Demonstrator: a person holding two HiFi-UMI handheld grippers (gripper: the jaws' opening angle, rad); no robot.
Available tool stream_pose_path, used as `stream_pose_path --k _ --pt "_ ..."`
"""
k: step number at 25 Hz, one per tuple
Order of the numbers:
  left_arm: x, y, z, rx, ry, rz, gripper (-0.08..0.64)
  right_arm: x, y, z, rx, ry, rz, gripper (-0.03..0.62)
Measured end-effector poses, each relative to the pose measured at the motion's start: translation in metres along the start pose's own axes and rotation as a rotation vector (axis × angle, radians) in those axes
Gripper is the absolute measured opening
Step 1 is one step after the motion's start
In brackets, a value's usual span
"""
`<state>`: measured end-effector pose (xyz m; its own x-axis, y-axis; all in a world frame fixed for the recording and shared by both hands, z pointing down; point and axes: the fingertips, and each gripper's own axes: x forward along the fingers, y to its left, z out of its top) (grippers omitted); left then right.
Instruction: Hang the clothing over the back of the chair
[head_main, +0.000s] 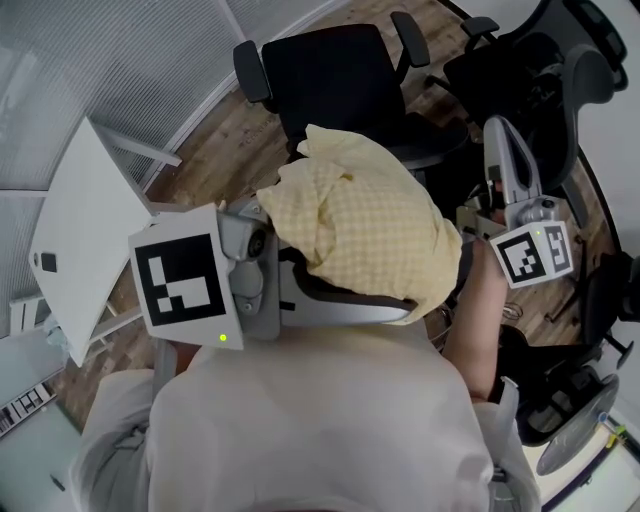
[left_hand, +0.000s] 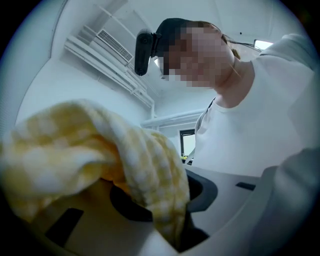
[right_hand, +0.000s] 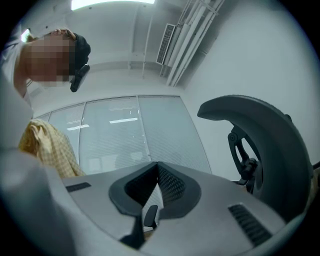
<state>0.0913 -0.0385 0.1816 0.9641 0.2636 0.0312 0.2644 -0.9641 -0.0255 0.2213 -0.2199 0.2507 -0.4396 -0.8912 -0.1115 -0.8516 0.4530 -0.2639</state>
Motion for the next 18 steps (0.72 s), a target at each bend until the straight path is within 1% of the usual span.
stream_pose_path --k 3,8,11,14,18 --pt "0.0 0.021 -0.022 0.015 0.025 0.059 0.12 0.0 -0.001 -0.002 0.0 0.003 -0.004 0.021" --pt "-0.009 0.065 -0.054 -0.069 0.036 0.216 0.121 0.001 -0.001 -0.003 -0.001 0.006 0.003 0.021" --pt "-0.014 0.093 -0.073 -0.094 0.049 0.303 0.12 0.0 -0.003 -0.005 0.006 0.012 -0.005 0.021" --pt "-0.014 0.115 -0.095 -0.115 0.053 0.349 0.121 0.003 -0.002 -0.008 0.01 0.018 -0.001 0.021" --pt "-0.012 0.131 -0.125 -0.179 0.051 0.387 0.121 0.005 -0.001 -0.01 0.01 0.024 0.002 0.021"
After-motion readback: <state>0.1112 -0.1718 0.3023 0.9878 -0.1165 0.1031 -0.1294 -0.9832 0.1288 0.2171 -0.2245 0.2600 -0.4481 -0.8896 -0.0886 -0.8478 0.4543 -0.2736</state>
